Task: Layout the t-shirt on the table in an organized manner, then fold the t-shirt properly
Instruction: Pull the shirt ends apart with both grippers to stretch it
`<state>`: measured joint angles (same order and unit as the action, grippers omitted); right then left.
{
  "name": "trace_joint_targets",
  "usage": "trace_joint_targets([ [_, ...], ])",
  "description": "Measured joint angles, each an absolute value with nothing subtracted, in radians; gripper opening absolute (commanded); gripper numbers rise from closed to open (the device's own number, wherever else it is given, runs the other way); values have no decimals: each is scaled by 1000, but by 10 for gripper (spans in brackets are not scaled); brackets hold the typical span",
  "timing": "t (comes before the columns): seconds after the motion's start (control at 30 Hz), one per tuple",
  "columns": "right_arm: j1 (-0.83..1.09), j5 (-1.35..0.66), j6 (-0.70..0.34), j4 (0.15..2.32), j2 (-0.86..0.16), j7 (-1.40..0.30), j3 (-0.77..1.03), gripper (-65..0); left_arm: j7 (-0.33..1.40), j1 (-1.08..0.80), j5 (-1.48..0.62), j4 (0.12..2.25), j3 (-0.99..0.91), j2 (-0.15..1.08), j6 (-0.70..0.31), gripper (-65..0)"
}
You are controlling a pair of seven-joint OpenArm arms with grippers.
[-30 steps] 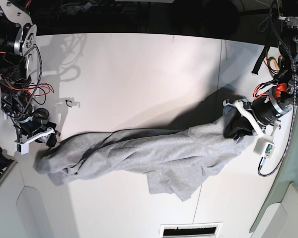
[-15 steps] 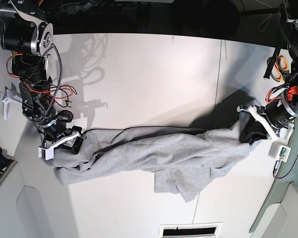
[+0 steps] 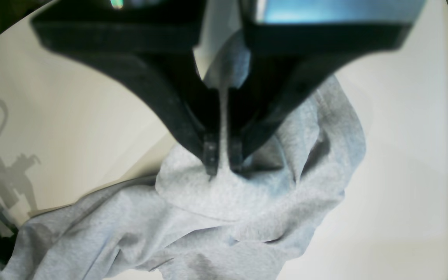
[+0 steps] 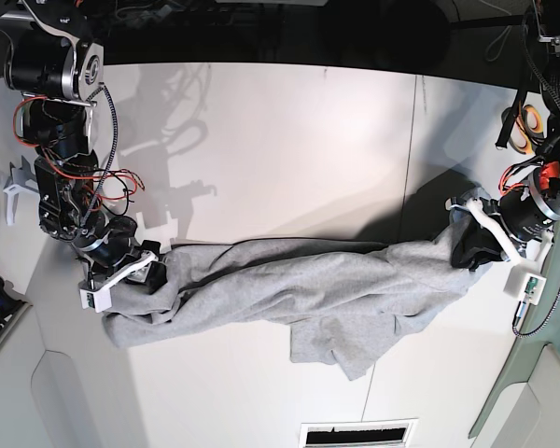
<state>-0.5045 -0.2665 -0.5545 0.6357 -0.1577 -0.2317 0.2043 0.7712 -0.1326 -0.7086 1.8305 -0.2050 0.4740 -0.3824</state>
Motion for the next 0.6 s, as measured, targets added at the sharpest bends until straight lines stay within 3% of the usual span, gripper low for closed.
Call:
trace_joint_targets([
  [0.6,-533,-391,-560,827,-127,-320,202,-377,744,-132,-662,1830,-205,474,-382,-650],
])
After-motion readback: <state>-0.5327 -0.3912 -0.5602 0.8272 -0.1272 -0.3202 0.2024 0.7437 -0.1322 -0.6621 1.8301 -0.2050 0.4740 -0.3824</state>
